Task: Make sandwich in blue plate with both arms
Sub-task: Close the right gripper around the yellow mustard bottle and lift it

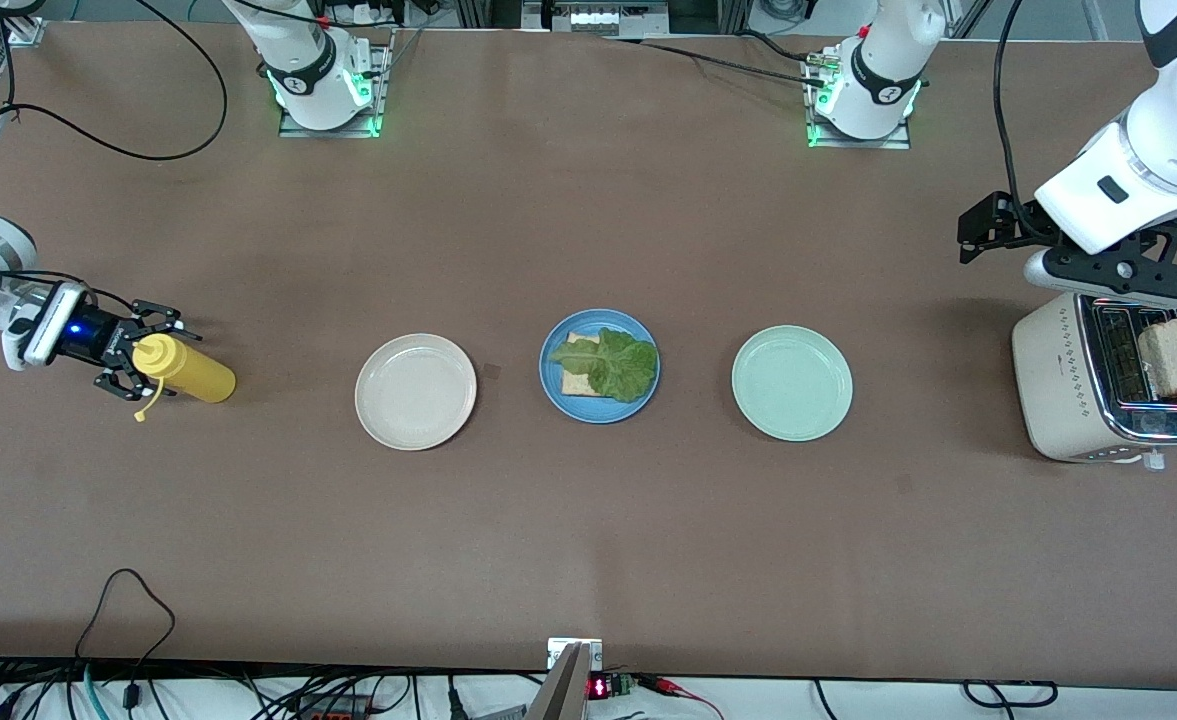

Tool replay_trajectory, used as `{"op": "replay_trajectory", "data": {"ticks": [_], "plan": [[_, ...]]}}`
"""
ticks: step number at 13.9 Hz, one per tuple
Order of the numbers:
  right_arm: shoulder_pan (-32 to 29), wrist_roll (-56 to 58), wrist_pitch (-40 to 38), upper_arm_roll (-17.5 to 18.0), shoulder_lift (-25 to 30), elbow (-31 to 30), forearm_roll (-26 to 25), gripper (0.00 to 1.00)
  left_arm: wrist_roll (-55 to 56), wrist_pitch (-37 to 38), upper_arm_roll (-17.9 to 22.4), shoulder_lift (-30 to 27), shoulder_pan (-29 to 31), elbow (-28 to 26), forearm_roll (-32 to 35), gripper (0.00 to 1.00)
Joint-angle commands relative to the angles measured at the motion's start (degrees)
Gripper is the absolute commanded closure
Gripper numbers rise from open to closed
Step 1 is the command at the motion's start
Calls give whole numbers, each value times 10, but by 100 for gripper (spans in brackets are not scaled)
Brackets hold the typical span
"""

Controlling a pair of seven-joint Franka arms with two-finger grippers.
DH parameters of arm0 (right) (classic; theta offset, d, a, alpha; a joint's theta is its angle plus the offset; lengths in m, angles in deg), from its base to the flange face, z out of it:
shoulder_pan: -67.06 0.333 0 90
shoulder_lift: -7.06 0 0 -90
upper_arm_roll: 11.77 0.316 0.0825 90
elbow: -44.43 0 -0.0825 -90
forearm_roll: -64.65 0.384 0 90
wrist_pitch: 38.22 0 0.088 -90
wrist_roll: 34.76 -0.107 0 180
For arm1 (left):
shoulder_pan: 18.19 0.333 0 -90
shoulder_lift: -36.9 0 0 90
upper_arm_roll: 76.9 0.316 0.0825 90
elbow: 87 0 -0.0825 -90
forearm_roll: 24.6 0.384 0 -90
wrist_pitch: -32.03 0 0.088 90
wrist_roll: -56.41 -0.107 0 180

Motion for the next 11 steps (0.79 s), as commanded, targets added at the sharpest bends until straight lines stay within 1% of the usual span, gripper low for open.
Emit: {"op": "replay_trajectory", "data": {"ticks": [1,2,3,4,6,8,10,11], "plan": [[5,15,6,3,-1,-6,13,0,5,13,0,10,0,20,-6,0],[9,15,8,3,-1,-6,13,2,5,13,-1,10,0,20,-6,0],[10,15,11,3,-1,-6,13,12,5,13,0,10,0,20,-6,0],[12,15,12,3,-1,-5,13,30,5,13,0,10,0,20,-6,0],[12,22,20,3,-1,-6,13,71,3,13,0,10,4,19,-6,0],[13,30,35,3,1,-5,12,99,4,13,0,10,3,20,-6,0],[24,25,37,4,15,0,6,100,-1,13,0,9,1,20,-5,0],[37,19,39,4,34,5,1,100,-1,14,0,8,1,20,-6,0]]}}
